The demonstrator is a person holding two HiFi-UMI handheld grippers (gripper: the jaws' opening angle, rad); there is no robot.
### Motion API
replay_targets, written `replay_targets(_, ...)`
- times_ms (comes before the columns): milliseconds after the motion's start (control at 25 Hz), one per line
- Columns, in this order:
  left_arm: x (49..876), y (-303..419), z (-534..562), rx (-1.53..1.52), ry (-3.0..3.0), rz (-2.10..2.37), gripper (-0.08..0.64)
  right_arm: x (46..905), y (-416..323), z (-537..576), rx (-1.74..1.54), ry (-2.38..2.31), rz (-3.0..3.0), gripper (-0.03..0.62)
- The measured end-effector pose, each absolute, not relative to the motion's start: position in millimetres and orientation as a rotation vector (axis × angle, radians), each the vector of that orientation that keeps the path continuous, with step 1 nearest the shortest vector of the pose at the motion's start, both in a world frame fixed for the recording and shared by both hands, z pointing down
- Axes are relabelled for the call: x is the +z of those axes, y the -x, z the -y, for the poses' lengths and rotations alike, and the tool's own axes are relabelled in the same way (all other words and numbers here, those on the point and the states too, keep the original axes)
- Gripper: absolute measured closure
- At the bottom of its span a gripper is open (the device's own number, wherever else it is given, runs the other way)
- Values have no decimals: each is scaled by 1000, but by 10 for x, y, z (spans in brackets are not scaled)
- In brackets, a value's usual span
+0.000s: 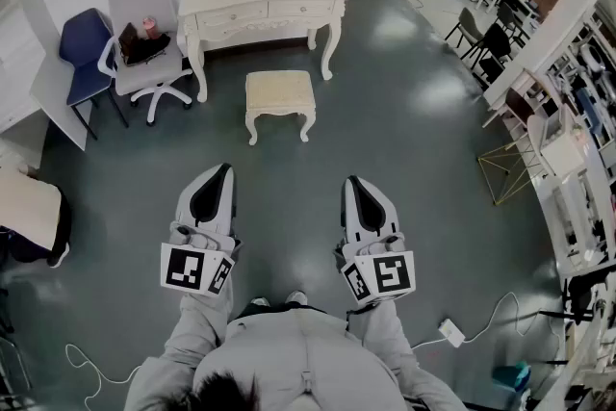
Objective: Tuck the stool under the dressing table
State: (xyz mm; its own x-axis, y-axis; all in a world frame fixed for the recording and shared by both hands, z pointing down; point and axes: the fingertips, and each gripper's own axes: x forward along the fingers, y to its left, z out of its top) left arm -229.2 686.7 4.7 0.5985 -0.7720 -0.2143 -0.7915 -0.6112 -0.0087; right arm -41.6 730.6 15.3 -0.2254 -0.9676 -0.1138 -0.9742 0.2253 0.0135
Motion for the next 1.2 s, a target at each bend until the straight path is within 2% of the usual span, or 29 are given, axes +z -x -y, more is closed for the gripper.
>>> replay_targets(1200,76,1581,-6576,292,2697,-1349,555,341,-300,-6986,94,1835,-2402,591)
